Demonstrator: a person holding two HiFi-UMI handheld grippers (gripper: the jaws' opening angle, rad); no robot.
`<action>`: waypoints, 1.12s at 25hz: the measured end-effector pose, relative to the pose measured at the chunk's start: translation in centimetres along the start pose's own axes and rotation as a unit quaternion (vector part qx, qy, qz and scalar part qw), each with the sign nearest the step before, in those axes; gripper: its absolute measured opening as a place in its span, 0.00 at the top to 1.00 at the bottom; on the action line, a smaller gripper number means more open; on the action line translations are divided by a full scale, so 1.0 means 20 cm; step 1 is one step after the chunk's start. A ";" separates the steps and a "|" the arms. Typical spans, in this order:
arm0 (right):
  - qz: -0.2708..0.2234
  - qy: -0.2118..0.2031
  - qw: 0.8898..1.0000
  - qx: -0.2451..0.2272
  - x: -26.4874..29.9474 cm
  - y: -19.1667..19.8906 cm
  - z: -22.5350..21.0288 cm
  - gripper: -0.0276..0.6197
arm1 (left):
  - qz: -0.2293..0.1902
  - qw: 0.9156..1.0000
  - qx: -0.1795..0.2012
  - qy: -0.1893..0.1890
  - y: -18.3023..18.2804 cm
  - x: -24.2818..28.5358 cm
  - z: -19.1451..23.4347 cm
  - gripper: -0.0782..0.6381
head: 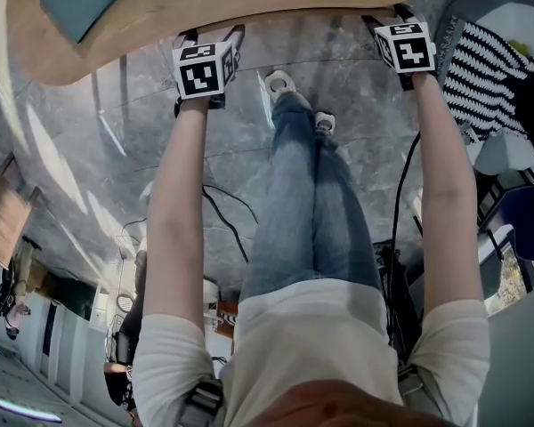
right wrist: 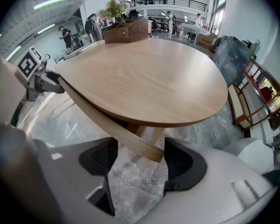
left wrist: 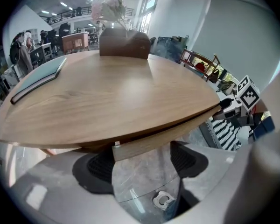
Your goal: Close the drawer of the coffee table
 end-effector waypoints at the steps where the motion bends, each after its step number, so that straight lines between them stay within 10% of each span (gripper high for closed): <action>1: 0.000 0.000 1.000 0.000 0.00 -0.01 0.00 0.48 | 0.000 1.000 -0.004 -0.001 0.00 0.00 0.00 0.37; 28: -0.013 0.018 0.999 0.025 0.03 -0.06 -0.04 0.47 | -0.041 0.996 -0.071 -0.033 -0.01 0.02 0.00 0.37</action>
Point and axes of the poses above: the fingertips, and each gripper's own axes: x forward along the fingers, z to its left, y out of its underside, the point moved 10 cm from there along -x, backward along the fingers, and after that the axes turned 5 degrees about -z, right-handed, at the moved point
